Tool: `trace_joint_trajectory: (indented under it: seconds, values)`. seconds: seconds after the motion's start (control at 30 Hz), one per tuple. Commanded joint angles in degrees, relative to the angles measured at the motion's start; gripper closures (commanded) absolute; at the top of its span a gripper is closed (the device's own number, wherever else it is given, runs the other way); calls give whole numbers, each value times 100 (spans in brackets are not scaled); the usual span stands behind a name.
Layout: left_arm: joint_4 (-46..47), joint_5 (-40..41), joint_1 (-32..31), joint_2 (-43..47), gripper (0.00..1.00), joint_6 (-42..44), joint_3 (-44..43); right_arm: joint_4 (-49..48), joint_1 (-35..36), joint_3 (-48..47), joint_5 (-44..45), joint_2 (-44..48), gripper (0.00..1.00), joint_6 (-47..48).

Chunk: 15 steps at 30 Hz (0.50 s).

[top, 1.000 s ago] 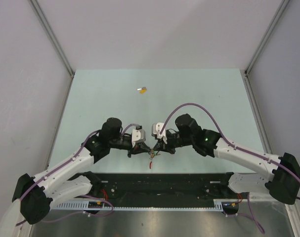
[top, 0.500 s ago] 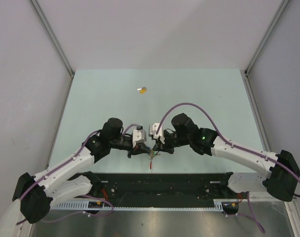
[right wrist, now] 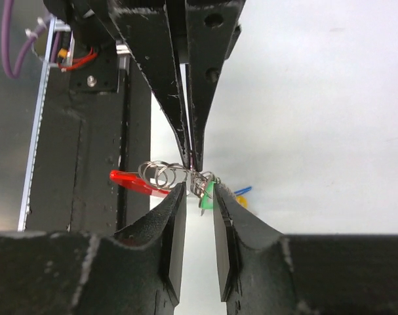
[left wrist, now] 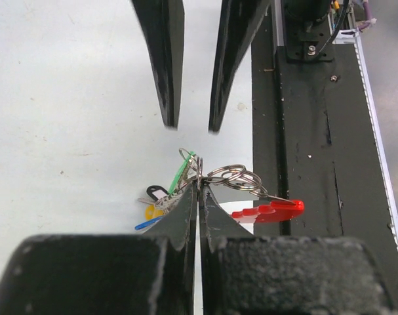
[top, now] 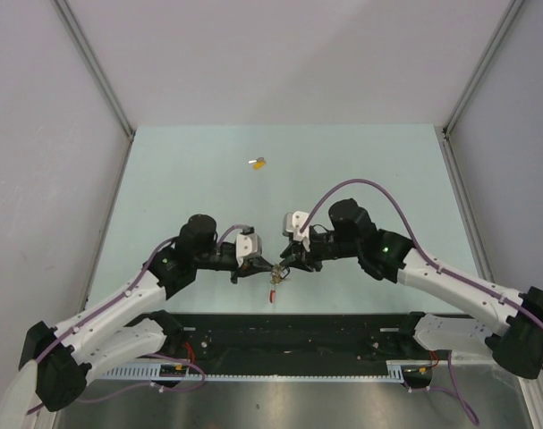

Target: Put the keys on the keyring

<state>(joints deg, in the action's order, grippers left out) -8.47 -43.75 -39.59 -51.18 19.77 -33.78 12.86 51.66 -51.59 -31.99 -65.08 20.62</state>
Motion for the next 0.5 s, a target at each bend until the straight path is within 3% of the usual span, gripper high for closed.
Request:
trace_joint_trajectory:
  seconds: [0.0,0.47]
  values:
    - [425,-11,-5,152,100,-79,21,-495,-296,325,-439,443,72,-321]
    - [724,-266,-4,336,100,-114,170,-1479,-824,765,-1503,224,72,-480]
